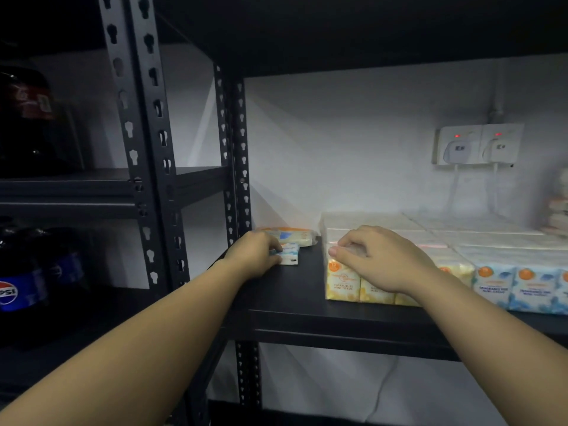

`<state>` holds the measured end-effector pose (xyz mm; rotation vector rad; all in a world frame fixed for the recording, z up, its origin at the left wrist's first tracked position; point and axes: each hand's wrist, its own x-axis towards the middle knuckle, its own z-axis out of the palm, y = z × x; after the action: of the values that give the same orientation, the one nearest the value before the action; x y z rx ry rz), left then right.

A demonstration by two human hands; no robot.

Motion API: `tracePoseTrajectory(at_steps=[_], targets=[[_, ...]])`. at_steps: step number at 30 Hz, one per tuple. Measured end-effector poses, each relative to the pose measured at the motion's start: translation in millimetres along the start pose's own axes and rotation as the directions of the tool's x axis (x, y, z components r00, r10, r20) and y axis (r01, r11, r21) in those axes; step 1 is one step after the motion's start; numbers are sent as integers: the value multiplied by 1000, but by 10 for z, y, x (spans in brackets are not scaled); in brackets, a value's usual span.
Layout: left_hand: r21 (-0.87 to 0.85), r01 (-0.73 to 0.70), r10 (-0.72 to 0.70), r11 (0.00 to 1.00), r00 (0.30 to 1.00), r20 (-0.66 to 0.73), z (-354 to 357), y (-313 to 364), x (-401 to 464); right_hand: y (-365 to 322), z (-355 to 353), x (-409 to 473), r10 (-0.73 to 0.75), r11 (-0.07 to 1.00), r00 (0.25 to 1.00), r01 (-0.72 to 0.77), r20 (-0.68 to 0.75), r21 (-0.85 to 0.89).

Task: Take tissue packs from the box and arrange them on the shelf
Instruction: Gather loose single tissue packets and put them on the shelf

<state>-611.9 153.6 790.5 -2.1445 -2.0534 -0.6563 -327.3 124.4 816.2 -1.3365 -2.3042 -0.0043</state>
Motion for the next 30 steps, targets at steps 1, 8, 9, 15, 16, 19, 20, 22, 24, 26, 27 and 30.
tracePoseTrajectory(at_steps=[1,8,9,15,16,19,20,22,24,26,27,30], targets=[[2,2,-2,1000,1000,-5,20,-6,37,4,4,4,1,1000,1000,-1,-4,0],[-23,7,-8,1000,1000,-12,96,-43,213,-8,5,33,7,1000,1000,-7,0,-11],[-29,9,-9,1000,1000,-10,92,-42,230,-6,7,36,9,1000,1000,-9,-2,-9],[-23,-3,3,1000,1000,12,60,-20,212,9,26,43,7,999,999,-9,-33,-32],[-13,-12,12,1000,1000,15,48,-1,174,5,30,37,5,999,999,-7,-34,-45],[30,-56,56,998,998,3,-7,95,-17,-32,20,0,5,996,1000,-8,-31,-85],[28,-72,72,997,997,-4,-36,140,-106,-52,9,-21,4,995,999,-8,-34,-102],[4,-106,106,994,994,-30,-93,236,-306,-97,-13,-81,-14,986,998,4,-59,-169],[-28,-146,144,989,986,-83,-143,332,-527,-155,-39,-167,-41,974,994,18,-100,-225],[-44,-182,176,982,977,-118,-191,443,-771,-208,-56,-299,-40,970,990,6,-136,-245],[-37,-203,196,979,972,-128,-205,502,-890,-219,-49,-380,-35,967,988,-4,-149,-253],[9,-287,284,958,942,-181,-221,714,-1253,-212,17,-692,-11,973,982,-33,-186,-230]])
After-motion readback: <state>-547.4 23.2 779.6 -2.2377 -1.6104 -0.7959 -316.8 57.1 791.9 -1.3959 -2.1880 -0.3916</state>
